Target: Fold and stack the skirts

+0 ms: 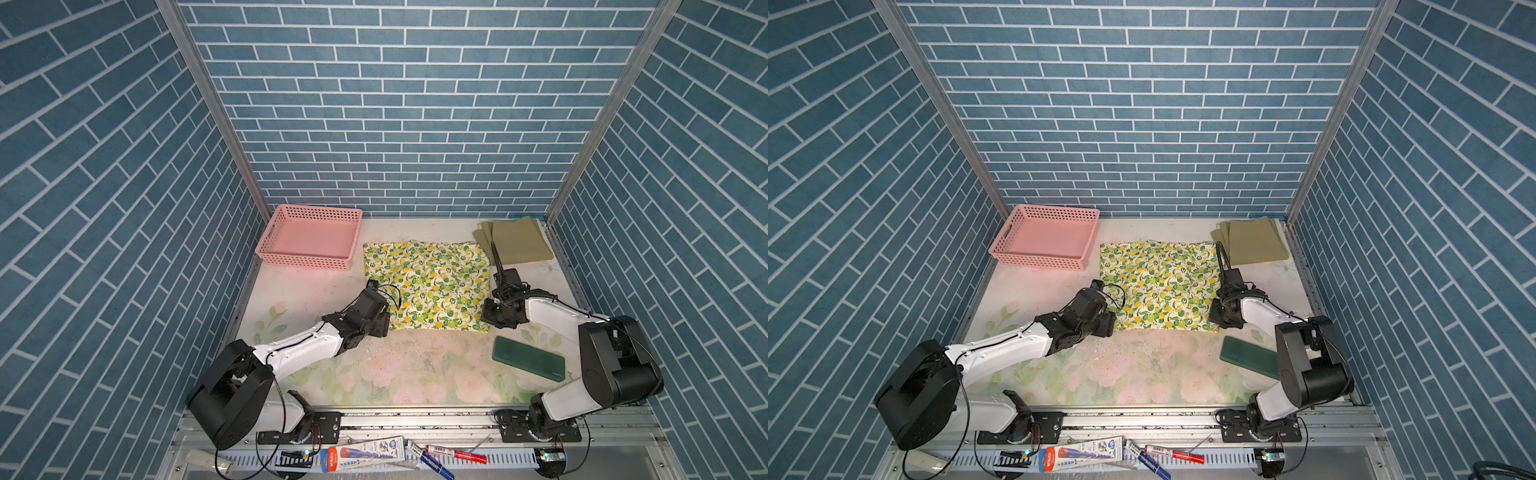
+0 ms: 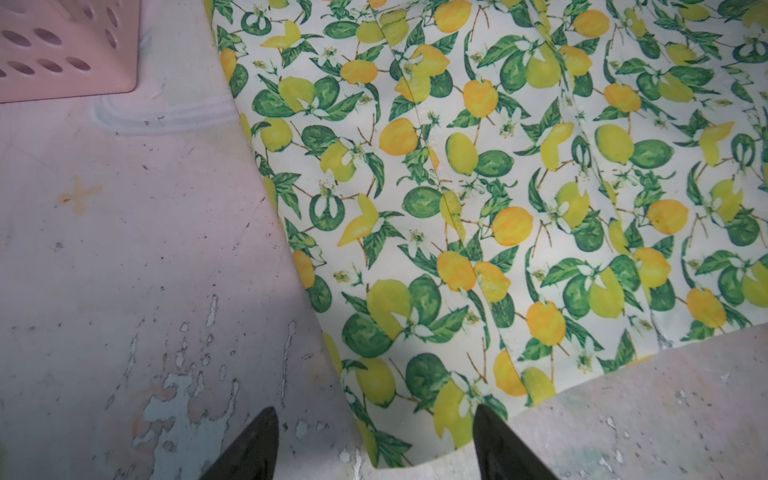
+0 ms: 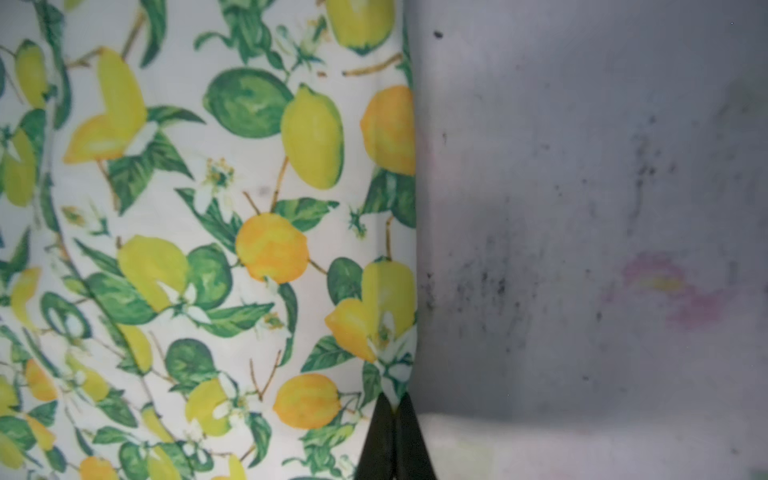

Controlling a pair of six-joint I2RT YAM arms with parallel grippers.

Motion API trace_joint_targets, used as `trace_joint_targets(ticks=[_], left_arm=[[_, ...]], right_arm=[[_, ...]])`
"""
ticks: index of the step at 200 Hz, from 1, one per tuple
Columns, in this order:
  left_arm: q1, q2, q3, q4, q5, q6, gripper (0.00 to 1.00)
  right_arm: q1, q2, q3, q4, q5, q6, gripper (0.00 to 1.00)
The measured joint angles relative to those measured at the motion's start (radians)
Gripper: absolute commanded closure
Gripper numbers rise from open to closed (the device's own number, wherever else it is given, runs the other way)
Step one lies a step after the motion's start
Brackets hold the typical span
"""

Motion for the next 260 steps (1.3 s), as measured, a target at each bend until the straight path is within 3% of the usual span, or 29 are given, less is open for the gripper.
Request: trace_joint_targets(ticks=[58,104,114,123,130,140,153,214,231,255,260], left_arm=[[0.0,0.003,0.0,0.004,0.0,0.0,0.25],[0.0,0.003,-0.001,0.004,0.0,-0.005,0.25],[0.0,0.003,-0.003,0.004,0.0,-0.007,0.25],[0.0,0.003,-0.004,0.004,0.0,-0.01,0.25],[0.0,0.003,-0.005,0.004,0.0,-0.012,0.25],[0.0,0.003,-0.005,0.003,0.001,-0.015,0.26],[0.0,0.005,-0.005,0.003,0.002,-0.019,0.25],[0.0,0.058,-0.005,-0.008,0.008,-0.038,0.26],[0.0,0.077,-0.005,-0.013,0.009,-0.045,0.26],[0.0,0.086,-0.002,-0.02,0.011,-0.048,0.26],[0.0,0.086,0.0,-0.023,0.011,-0.048,0.26]], right_arm=[[0.0,-0.161,-0.013,-0.017,0.003,0.007,1.0],[0.0,-0.326,-0.115,-0.011,-0.001,0.03,1.0],[-0.001,-0.34,-0.138,-0.013,0.002,0.038,0.81],[-0.002,-0.342,-0.153,-0.016,0.004,0.047,0.58],[-0.003,-0.34,-0.163,-0.019,0.006,0.048,0.47],[-0.004,-0.338,-0.168,-0.027,0.01,0.05,0.4],[-0.004,-0.338,-0.167,-0.029,0.014,0.053,0.39],[-0.004,-0.215,-0.128,-0.02,0.023,0.042,0.53],[-0.002,-0.16,-0.127,-0.006,0.023,0.037,0.66],[-0.001,-0.102,-0.109,0.016,0.027,0.022,1.0],[-0.001,-0.094,-0.103,0.021,0.026,0.02,1.0]])
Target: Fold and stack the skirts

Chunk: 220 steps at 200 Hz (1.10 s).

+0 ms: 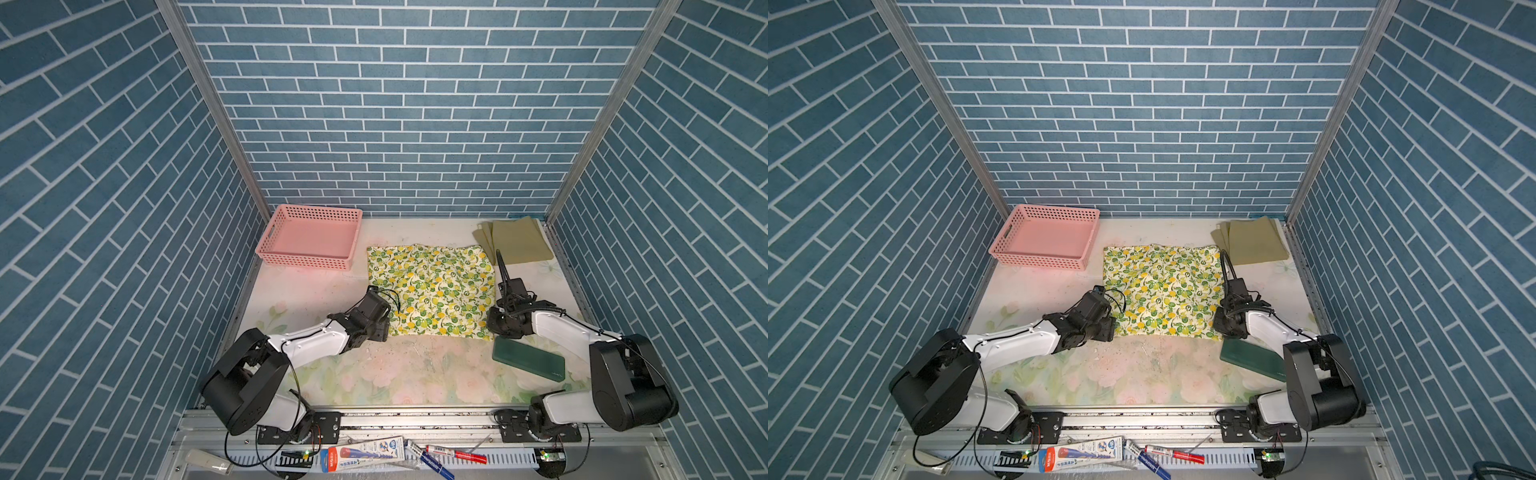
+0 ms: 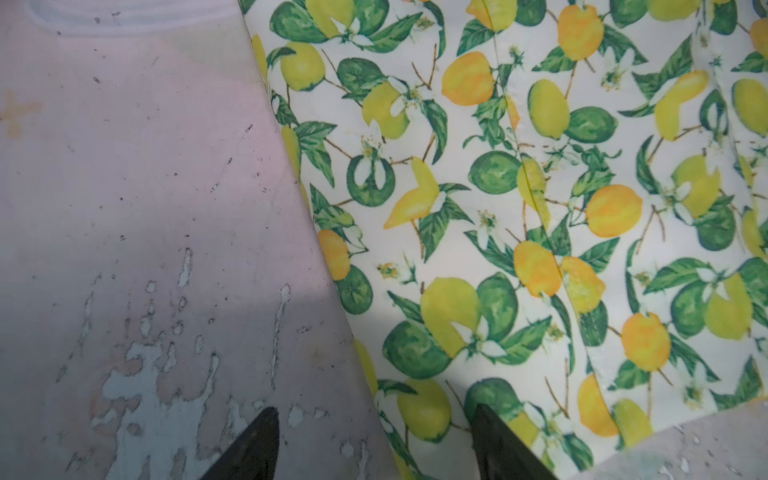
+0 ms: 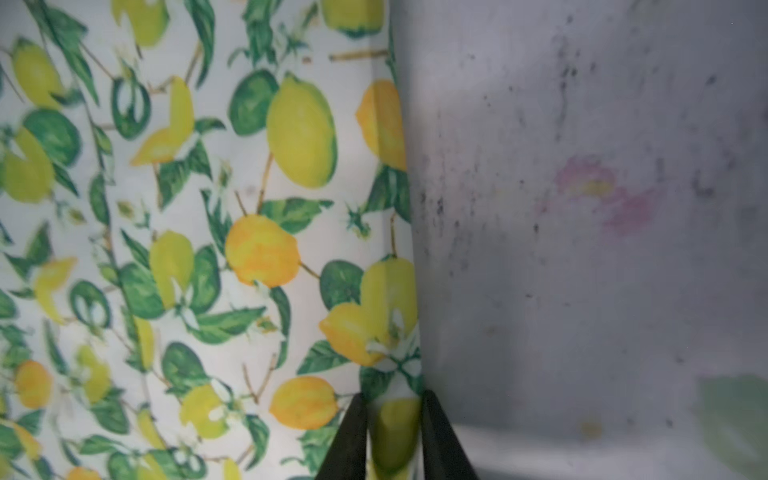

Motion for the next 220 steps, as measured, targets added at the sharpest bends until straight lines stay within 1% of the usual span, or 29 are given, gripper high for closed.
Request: trace_joint_targets(ticks=[27,62,106,132,158,183,203,220], left_arm=[[0.0,0.0,0.015,-0.013,-0.003,-0.001,0.26],[0.0,0.012,0.026,-0.02,-0.008,-0.006,0.26],[0.0,0.091,0.035,-0.022,-0.003,-0.017,0.27],[-0.002,0.147,0.084,-0.013,-0.001,-0.021,0.3],[-0.002,0.171,0.103,0.013,0.0,-0.024,0.33],[-0.002,0.162,0.093,0.018,0.003,-0.025,0.35],[-0.002,0.133,0.073,0.009,0.011,-0.028,0.35],[-0.002,0.09,0.046,0.0,0.017,-0.033,0.32]], right_arm=[[0.002,-0.002,0.01,0.004,0.0,-0.005,1.0],[0.009,-0.065,0.048,-0.035,0.01,-0.021,1.0],[0.013,-0.182,0.071,-0.065,0.017,-0.047,1.0],[0.015,-0.212,0.075,-0.088,0.014,-0.071,1.0],[0.031,-0.215,0.107,-0.103,0.005,-0.094,1.0],[0.076,-0.205,0.178,-0.112,-0.005,-0.114,1.0],[0.127,-0.159,0.262,-0.104,-0.014,-0.117,1.0],[0.181,-0.1,0.328,-0.085,-0.028,-0.118,1.0]])
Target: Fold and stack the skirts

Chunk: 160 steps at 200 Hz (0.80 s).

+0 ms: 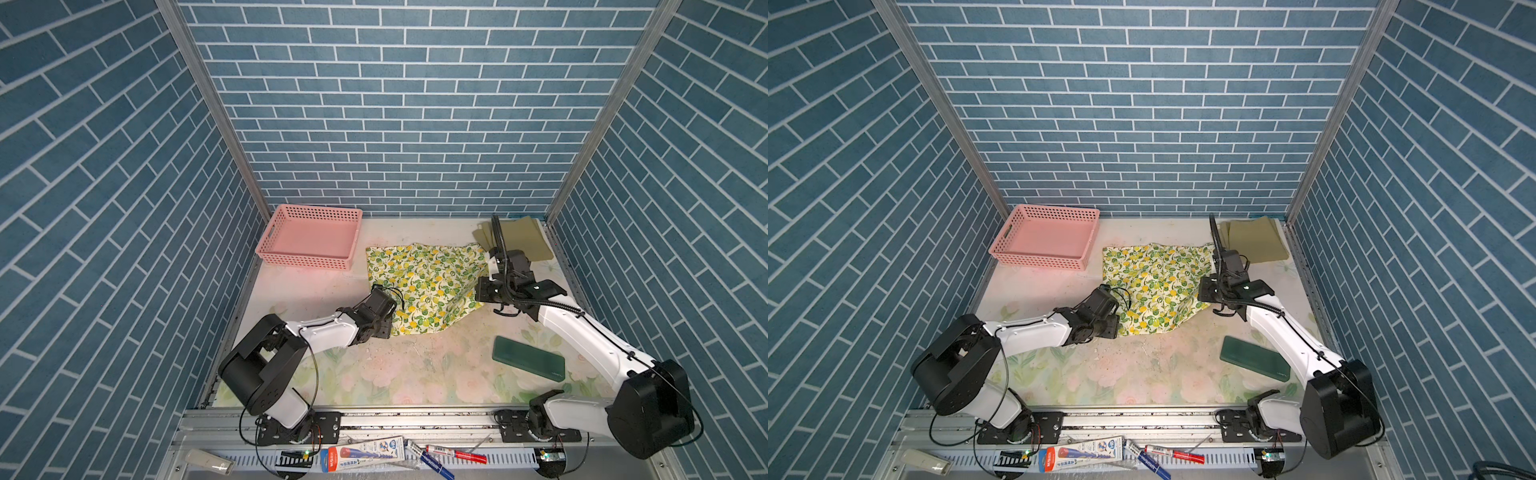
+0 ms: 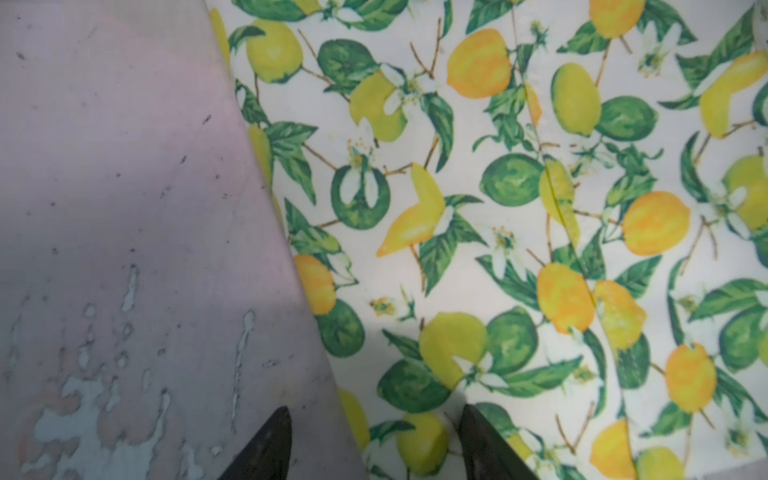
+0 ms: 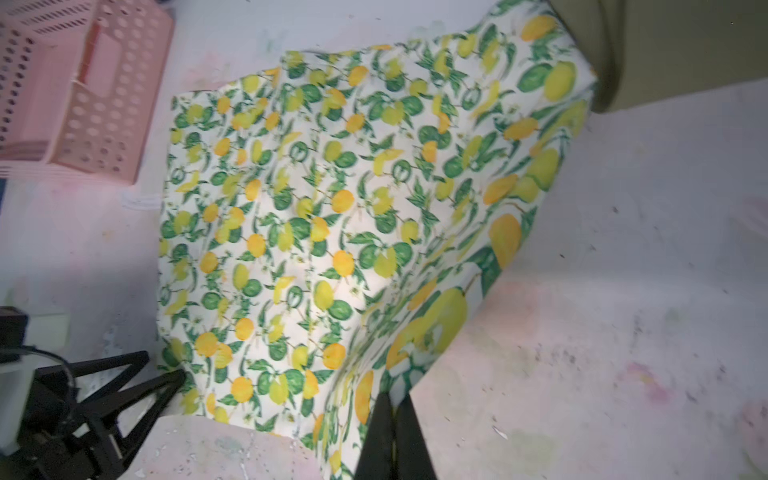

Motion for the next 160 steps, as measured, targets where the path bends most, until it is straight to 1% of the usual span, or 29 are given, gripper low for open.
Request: trace_joint_targets(ticks=[29,54,75,119,160], left_arm=[[0.007,-0.113,-0.042,-0.03,0.014,-0.013,0.31],[0.03,-0.209,-0.074,-0.038,0.026,-0.025,0.34],[0.045,-0.278,-0.104,-0.06,0.025,-0.035,0.36],[0.06,-0.41,-0.169,-0.117,-0.008,-0.056,0.39],[0.068,-0.446,-0.21,-0.137,-0.028,-0.075,0.4]], right_arm=[[0.116,0.131,0.108,0.025,-0.015,-0.001,1.0],[0.214,0.252,0.208,0.042,-0.031,-0.011,1.0],[0.277,0.339,0.279,0.065,-0.062,-0.015,1.0],[0.36,0.455,0.329,0.128,-0.128,0.005,1.0],[0.404,0.535,0.362,0.167,-0.167,0.039,1.0]])
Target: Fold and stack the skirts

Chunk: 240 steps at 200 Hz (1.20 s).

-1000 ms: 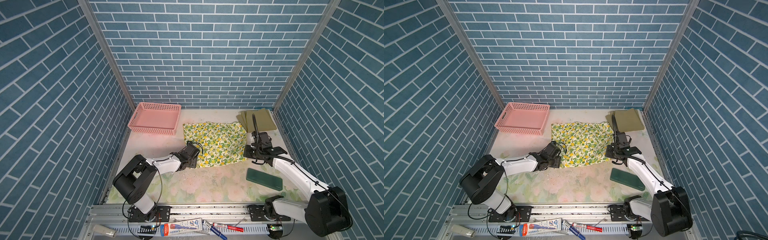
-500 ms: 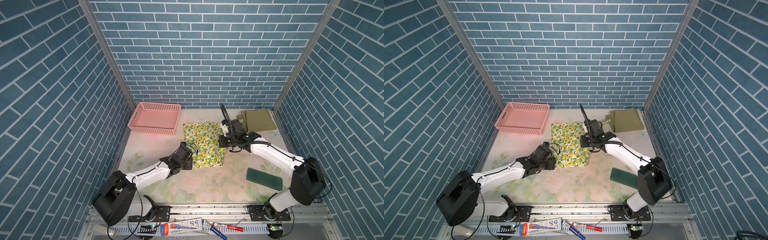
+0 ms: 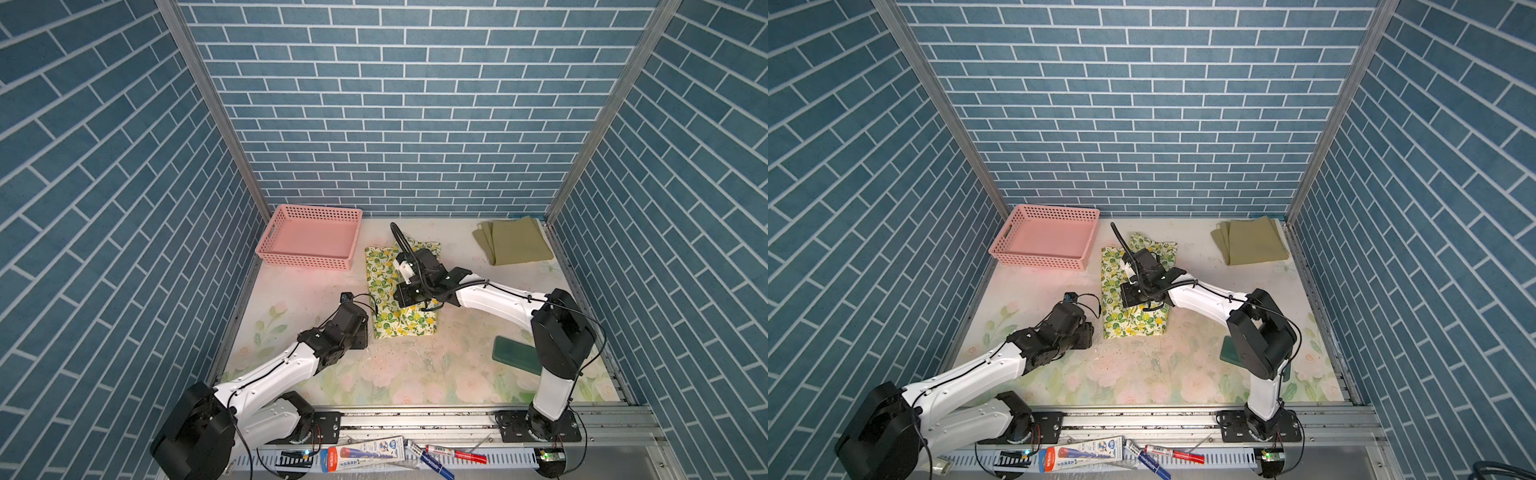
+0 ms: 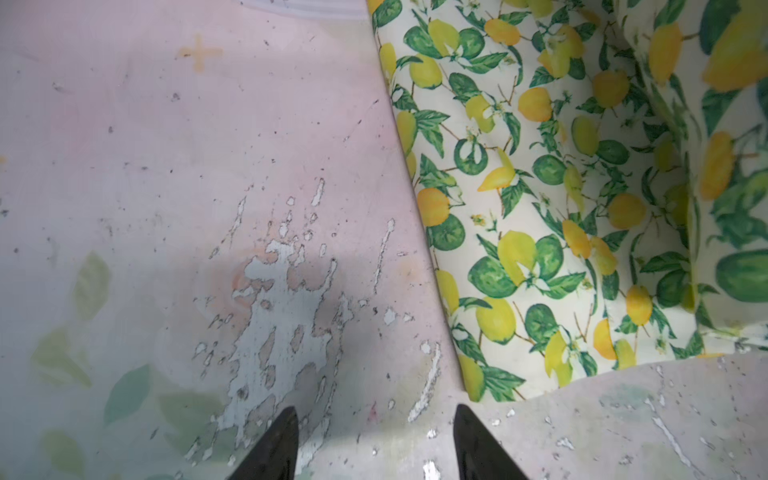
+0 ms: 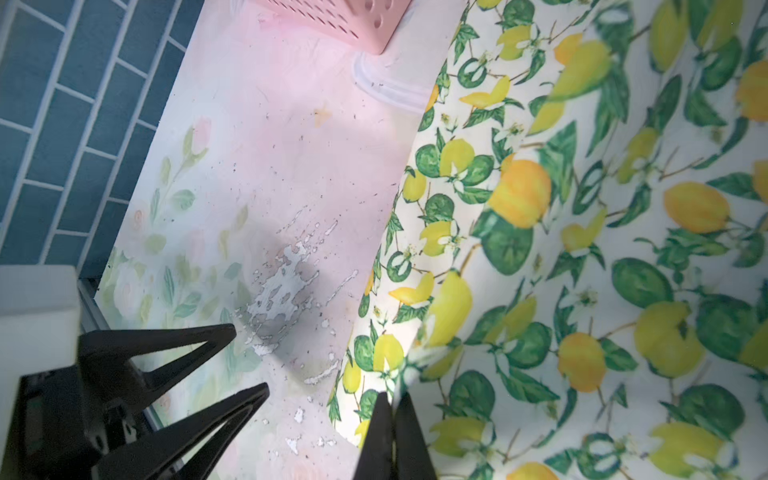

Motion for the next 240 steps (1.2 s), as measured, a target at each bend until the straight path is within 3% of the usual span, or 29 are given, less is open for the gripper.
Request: trace_joint_targets(ticks=[137,169,179,209,240], left_arm=[[0.006,-0.014,-0.021,-0.007,-0.01,-0.013,0.4],[0.01,-0.036,-0.021,-0.012,-0.014,-0.013,0.4],[0.011,-0.035,-0.021,-0.012,-0.014,-0.013,0.4],[0.011,-0.016,-0.021,-0.008,-0.009,-0.013,0.4],[0.01,0.05,-0.018,0.025,0.018,-0.005,0.39]], right_arm=[[0.05,0.057,0.07,0.014,-0.016,0.018,1.0],[0.051,0.057,0.072,0.01,-0.019,0.021,0.53],[0.048,0.056,0.072,0.01,-0.014,0.018,0.43],[0.014,-0.003,0.033,0.011,0.019,0.024,0.37],[-0.116,-0.134,-0.073,0.028,0.076,0.069,0.37]])
